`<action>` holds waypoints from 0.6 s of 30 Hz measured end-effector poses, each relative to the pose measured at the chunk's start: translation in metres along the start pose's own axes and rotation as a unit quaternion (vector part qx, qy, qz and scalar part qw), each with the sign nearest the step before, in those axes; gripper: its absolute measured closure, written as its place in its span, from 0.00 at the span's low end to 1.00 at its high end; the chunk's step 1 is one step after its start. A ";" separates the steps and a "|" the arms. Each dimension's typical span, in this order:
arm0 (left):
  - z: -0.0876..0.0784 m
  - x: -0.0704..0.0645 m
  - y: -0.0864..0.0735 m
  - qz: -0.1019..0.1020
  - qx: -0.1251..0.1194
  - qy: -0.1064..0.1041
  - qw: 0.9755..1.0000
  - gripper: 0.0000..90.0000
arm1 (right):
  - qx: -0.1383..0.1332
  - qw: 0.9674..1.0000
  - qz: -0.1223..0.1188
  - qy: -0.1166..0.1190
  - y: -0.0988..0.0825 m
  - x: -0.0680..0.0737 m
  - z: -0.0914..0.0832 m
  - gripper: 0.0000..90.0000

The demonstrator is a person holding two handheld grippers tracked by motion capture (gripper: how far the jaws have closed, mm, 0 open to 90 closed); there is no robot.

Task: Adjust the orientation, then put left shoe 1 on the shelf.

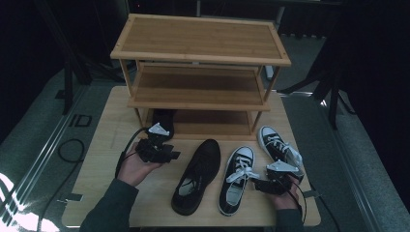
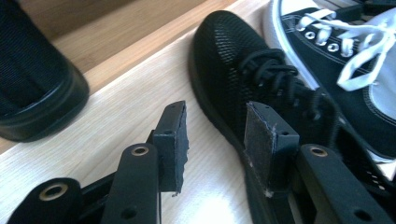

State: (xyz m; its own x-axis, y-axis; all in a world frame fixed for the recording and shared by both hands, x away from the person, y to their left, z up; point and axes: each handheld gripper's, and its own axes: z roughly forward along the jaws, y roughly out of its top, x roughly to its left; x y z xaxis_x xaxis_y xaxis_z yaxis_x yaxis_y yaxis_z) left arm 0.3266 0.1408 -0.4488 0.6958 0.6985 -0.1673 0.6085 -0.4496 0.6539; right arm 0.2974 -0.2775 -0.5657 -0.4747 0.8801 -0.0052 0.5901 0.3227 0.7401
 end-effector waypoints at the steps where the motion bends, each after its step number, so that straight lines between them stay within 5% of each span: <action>1: 0.000 0.000 0.000 0.000 0.000 0.000 1.000 0.65 | 0.000 1.000 0.000 0.000 0.000 0.000 0.000 0.27; 18: -0.006 -0.021 0.008 0.033 0.013 -0.024 0.999 0.65 | 0.000 1.000 0.001 0.000 0.000 0.000 0.000 0.27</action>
State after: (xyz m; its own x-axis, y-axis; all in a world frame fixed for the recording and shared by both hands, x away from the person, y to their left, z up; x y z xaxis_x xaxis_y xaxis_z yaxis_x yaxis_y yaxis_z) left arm 0.3145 0.1253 -0.4357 0.7524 0.6389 -0.1601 0.5692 -0.5083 0.6463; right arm 0.2974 -0.2774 -0.5656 -0.4739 0.8806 -0.0040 0.5909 0.3214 0.7400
